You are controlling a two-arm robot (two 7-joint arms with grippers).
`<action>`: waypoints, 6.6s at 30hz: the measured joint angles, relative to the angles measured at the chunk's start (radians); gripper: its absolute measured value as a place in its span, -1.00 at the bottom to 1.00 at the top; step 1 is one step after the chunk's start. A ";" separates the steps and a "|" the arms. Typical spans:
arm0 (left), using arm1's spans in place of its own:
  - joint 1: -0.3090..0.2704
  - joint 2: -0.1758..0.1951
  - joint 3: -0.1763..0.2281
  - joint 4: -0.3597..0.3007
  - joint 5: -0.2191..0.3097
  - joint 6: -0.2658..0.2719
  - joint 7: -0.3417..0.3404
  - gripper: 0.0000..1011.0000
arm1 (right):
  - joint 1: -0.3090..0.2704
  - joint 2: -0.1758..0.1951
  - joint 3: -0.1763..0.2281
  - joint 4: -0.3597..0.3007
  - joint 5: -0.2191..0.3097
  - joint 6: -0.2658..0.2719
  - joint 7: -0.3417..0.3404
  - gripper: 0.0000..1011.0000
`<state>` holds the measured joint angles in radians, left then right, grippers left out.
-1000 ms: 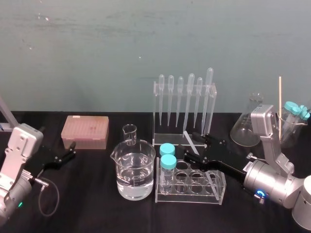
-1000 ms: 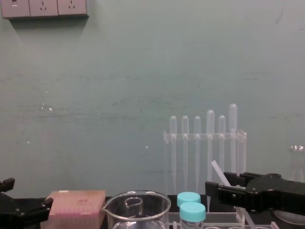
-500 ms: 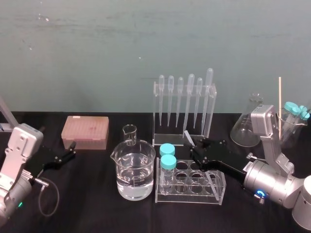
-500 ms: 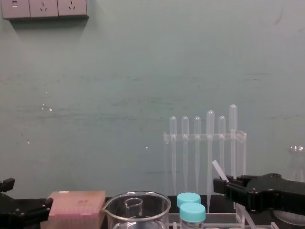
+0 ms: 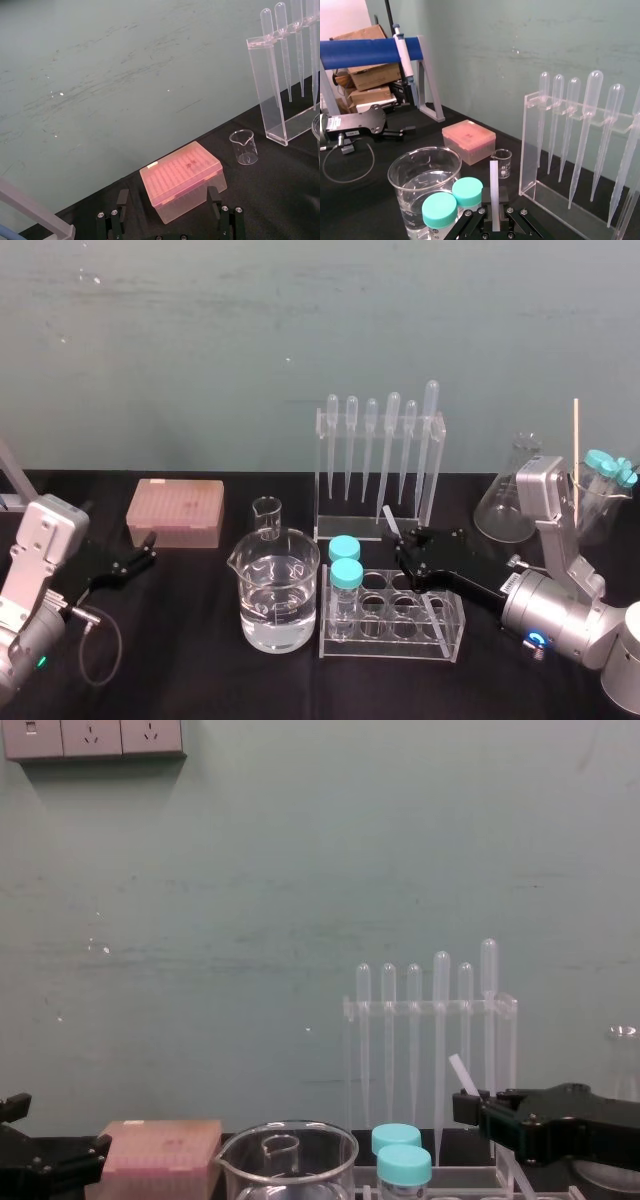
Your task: Pick up the stirring rod with one hand, then place it down.
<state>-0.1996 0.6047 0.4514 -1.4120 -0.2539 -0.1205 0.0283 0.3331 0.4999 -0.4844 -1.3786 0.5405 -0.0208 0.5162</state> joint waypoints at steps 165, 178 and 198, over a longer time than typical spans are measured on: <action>0.000 0.000 0.000 0.000 0.000 0.000 0.000 0.98 | -0.080 -0.101 0.207 -0.026 0.035 -0.346 0.146 -0.86; 0.000 0.000 0.000 0.000 0.000 0.000 0.000 0.98 | -0.094 -0.086 0.191 -0.014 0.022 -0.324 0.149 -0.86; 0.000 0.000 0.000 0.000 0.000 0.000 0.000 0.98 | -0.052 -0.093 0.134 0.090 -0.018 -0.307 0.178 -0.86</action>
<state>-0.1995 0.6047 0.4514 -1.4120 -0.2539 -0.1205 0.0283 0.2814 0.4072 -0.3504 -1.2886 0.5224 -0.3278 0.6938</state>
